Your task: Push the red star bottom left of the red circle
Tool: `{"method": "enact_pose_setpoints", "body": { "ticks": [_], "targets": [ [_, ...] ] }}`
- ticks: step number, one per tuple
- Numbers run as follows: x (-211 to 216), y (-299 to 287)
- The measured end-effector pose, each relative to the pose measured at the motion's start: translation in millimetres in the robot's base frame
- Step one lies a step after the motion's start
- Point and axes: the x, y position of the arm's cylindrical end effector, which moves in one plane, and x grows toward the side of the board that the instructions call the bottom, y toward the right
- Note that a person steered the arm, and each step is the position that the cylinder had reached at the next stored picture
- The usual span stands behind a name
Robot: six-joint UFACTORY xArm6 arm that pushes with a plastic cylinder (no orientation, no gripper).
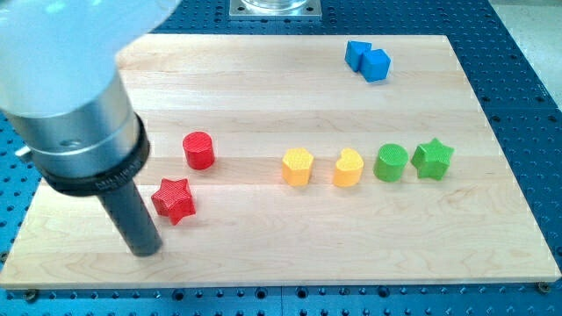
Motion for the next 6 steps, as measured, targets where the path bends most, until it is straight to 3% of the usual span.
{"method": "enact_pose_setpoints", "body": {
  "ticks": [2,4,6],
  "targets": [
    [-38.1,8.0],
    [-3.7,10.6],
    [-1.9,23.9]
  ]
}}
